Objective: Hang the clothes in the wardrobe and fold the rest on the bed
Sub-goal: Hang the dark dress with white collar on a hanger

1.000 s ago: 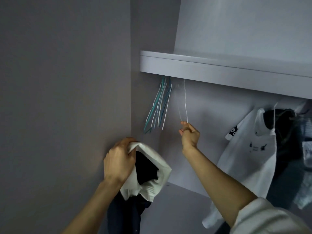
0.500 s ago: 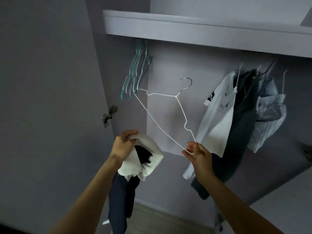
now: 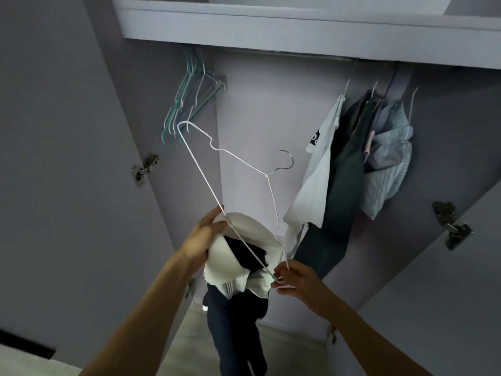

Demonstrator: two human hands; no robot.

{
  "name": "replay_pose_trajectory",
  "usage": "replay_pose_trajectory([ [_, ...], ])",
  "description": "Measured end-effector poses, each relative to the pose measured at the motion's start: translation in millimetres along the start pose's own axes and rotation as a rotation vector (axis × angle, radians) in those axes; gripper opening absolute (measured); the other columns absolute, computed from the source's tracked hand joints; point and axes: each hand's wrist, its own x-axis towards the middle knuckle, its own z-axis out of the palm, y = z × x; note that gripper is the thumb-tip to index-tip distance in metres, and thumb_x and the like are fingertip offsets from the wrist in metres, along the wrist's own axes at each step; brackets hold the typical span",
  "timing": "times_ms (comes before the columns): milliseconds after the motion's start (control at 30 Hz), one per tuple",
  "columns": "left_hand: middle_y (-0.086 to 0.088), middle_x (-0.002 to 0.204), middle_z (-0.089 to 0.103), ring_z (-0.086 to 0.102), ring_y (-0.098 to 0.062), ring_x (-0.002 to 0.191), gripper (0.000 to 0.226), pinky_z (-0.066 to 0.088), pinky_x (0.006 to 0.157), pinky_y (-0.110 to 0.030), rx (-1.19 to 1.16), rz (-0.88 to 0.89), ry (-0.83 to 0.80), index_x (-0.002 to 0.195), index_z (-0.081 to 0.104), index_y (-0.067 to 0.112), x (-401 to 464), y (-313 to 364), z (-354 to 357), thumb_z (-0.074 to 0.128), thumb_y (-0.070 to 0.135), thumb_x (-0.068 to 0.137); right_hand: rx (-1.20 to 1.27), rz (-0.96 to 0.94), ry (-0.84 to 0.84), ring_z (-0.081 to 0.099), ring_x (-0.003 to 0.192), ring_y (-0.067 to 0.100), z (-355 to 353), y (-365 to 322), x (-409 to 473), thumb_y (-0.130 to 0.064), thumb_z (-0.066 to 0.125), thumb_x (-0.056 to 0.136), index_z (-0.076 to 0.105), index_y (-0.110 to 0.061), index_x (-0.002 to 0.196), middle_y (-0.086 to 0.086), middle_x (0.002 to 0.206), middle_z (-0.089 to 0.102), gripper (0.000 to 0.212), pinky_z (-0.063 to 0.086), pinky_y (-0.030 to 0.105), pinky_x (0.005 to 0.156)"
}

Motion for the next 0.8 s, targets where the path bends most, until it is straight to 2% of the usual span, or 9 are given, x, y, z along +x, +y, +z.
replay_pose_trajectory([
  [100,-0.001,0.098,0.068,0.062,-0.02,0.085,0.045,0.051,0.071,-0.027,0.035,0.021,-0.093,0.121,0.056,0.039,-6,1,0,0.046,0.004,0.095,-0.243,-0.047,0.028,0.067,0.071,0.015,-7,-8,-1,-0.003,0.052,0.094,0.059,-0.004,0.091,0.005,0.081,0.064,0.007,0.053,0.021,0.068],
  [233,-0.004,0.092,0.064,0.058,-0.02,0.079,0.042,0.048,0.07,-0.029,0.074,0.069,-0.157,0.122,0.059,0.033,-7,14,-4,0.046,0.005,0.094,-0.449,-0.227,0.134,0.06,0.063,0.013,-6,-25,5,0.0,0.051,0.092,0.051,-0.005,0.087,0.006,0.079,0.056,0.008,0.05,0.02,0.059],
  [333,-0.002,0.09,0.06,0.054,-0.014,0.076,0.027,0.047,0.067,-0.021,0.182,0.139,-0.155,0.114,0.063,0.026,-8,27,-5,0.049,0.012,0.097,-0.591,-0.269,0.137,0.059,0.074,0.016,2,-41,14,-0.006,0.052,0.093,0.049,-0.013,0.088,0.004,0.079,0.057,0.009,0.053,0.03,0.072],
  [433,0.006,0.086,0.061,0.054,-0.005,0.077,0.02,0.041,0.067,-0.005,0.285,0.315,0.019,0.087,0.064,0.016,-4,41,-6,0.048,0.007,0.097,-0.659,-0.316,0.126,0.059,0.082,0.014,17,-66,21,-0.013,0.056,0.093,0.049,-0.019,0.096,-0.005,0.083,0.058,0.009,0.047,0.019,0.074],
  [500,0.007,0.084,0.059,0.052,-0.002,0.076,0.021,0.037,0.066,-0.001,0.325,0.372,0.083,0.08,0.062,0.012,-2,52,-9,0.049,0.006,0.096,-0.583,-0.424,0.111,0.056,0.083,0.01,34,-88,25,-0.013,0.059,0.091,0.05,-0.02,0.104,-0.004,0.088,0.056,0.017,0.045,0.017,0.079],
  [567,0.007,0.083,0.059,0.051,-0.001,0.075,0.02,0.036,0.065,0.0,0.364,0.404,0.112,0.081,0.061,0.01,0,60,-16,0.049,0.006,0.096,-0.393,-0.49,0.111,0.059,0.086,0.012,50,-114,26,-0.013,0.06,0.09,0.049,-0.021,0.115,0.005,0.091,0.058,0.029,0.047,0.023,0.088],
  [633,0.006,0.081,0.059,0.051,0.0,0.076,0.02,0.036,0.067,0.001,0.398,0.446,0.116,0.079,0.061,0.011,-1,67,-25,0.049,0.005,0.095,-0.152,-0.531,0.142,0.063,0.084,0.012,63,-139,29,-0.017,0.059,0.091,0.048,-0.026,0.12,0.003,0.087,0.062,0.032,0.05,0.025,0.08],
  [733,0.003,0.084,0.06,0.054,-0.004,0.081,0.019,0.037,0.077,-0.007,0.601,0.497,0.051,0.081,0.062,0.011,-9,74,-37,0.051,0.005,0.095,0.203,-0.474,0.195,0.063,0.072,0.01,80,-175,36,-0.032,0.05,0.096,0.054,-0.026,0.102,-0.005,0.076,0.066,0.01,0.046,0.024,0.068],
  [800,0.004,0.087,0.061,0.055,-0.008,0.087,0.018,0.038,0.084,-0.016,0.704,0.536,0.003,0.082,0.062,0.012,-13,76,-40,0.051,0.004,0.095,0.261,-0.43,0.219,0.058,0.058,0.01,86,-191,41,-0.04,0.043,0.098,0.055,-0.022,0.093,-0.005,0.064,0.063,0.022,0.042,0.022,0.06],
])
